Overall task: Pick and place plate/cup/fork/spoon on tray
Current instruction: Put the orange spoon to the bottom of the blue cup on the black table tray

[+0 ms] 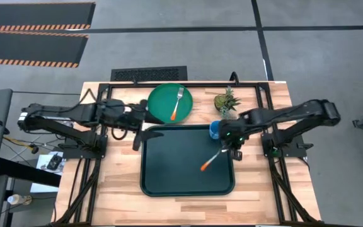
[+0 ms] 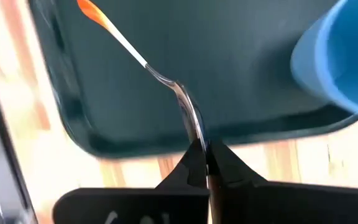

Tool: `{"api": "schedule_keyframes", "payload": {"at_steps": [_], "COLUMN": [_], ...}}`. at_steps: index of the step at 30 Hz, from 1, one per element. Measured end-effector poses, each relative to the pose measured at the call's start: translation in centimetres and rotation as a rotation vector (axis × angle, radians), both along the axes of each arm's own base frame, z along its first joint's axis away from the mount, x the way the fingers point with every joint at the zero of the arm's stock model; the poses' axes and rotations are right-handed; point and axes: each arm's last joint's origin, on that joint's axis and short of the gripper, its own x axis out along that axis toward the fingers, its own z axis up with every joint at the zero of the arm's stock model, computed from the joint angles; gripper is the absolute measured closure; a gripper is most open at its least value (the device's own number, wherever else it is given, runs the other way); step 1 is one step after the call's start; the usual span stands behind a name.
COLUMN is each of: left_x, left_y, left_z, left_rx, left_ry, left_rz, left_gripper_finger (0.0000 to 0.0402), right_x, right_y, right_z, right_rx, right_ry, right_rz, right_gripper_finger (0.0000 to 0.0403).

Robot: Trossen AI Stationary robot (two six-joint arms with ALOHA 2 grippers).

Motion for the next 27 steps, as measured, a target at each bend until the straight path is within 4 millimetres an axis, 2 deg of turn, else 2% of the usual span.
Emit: {"api": "schedule_keyframes", "payload": {"at_steps": [5,13,18,23,27], "left_x": [-1.0,-0.9,-1.0,-1.0,-1.0], "left_y": [0.1,0.1,0.1,0.1,0.2], "left_z": [0.5,0.4,0.2,0.1,0.0], "left_rx": [0.026,0.036,0.048,0.060,0.068], "left_ry": [-0.016,-0.002,0.014,0.022,0.037], "left_rz": [0.020,0.020,0.017,0.014,0.011], "left_gripper_finger": [0.0191,0.0191,0.0191,0.0191,0.0191], "right_x": [1.8,6.1,7.9,8.4,8.8], "right_y": [1.4,2.8,2.3,1.3,1.0], "right_z": [-0.9,-1.0,-1.7,-3.2,-4.2], "right_rx": [-0.045,-0.060,-0.053,-0.028,-0.016], "right_ry": [0.255,0.315,0.335,0.446,0.470], "right_rz": [0.188,0.473,0.557,0.571,0.590], "right_gripper_finger": [0.0401,0.0396,0.0400,0.0396,0.0396]}}
